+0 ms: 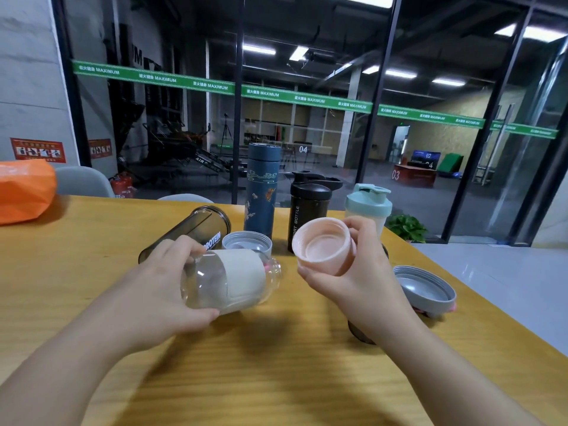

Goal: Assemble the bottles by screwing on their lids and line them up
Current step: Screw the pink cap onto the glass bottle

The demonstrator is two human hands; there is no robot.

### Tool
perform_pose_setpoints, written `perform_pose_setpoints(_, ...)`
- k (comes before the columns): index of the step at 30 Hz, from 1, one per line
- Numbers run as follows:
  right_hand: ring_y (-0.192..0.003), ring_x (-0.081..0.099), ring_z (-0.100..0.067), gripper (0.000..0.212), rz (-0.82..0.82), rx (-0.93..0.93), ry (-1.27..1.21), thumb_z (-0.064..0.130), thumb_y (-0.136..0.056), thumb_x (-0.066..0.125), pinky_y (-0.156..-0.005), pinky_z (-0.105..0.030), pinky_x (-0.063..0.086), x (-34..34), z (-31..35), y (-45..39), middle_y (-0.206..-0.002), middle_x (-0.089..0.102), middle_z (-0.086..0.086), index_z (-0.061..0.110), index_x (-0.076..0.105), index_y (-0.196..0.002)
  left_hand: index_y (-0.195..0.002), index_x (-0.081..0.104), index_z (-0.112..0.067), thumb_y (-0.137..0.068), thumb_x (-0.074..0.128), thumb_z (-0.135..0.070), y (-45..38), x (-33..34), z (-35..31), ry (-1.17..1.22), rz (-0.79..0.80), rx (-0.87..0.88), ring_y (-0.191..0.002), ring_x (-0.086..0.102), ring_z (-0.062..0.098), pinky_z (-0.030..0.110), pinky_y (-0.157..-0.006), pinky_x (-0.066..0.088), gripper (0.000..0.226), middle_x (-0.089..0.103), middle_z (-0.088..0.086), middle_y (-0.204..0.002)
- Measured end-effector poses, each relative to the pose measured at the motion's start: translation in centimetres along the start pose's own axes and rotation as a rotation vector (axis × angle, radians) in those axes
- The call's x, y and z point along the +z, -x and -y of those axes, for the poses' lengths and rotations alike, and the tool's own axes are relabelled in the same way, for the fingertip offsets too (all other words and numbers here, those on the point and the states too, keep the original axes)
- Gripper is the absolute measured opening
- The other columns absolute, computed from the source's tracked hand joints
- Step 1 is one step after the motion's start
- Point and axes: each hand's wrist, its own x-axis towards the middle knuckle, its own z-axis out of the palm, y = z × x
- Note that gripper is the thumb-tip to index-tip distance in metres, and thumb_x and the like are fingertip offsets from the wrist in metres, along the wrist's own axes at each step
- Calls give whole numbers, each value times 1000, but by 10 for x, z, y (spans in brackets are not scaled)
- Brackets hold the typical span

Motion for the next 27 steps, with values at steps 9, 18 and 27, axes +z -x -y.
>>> perform_pose_setpoints(9, -104, 47, -10, 71, -253, -39, -18, 17, -67, 81, -81, -13, 38, -20, -2, -10, -117, 38, 5, 42, 33, -114, -115, 51, -31, -41, 73, -44, -1, 18, -20, 1114, -143, -153, -91, 67, 22, 33, -57, 58, 79, 62, 4, -115)
perform_pose_setpoints(18, -98, 53, -8, 75, 68, 46, 21, 14, -70, 79, -73, -24, 52, -37, -11, -18, -118, 37, 4, 36, 31, -122, -111, 63, -19, -75, 61, -41, 1, 45, -39, 1495, -98, -293, -68, 69, 27, 29, -47, 54, 42, 72, 6, -90)
perform_pose_setpoints(27, -102, 61, -3, 72, 302, 111, -103, 33, -61, 83, -84, -26, 54, -43, -21, -22, -122, 52, 16, 39, 39, -118, -105, 64, -17, -71, 61, -50, 1, 51, -37, 1422, -113, -370, -56, 59, 21, 24, -45, 45, 48, 69, 3, -76)
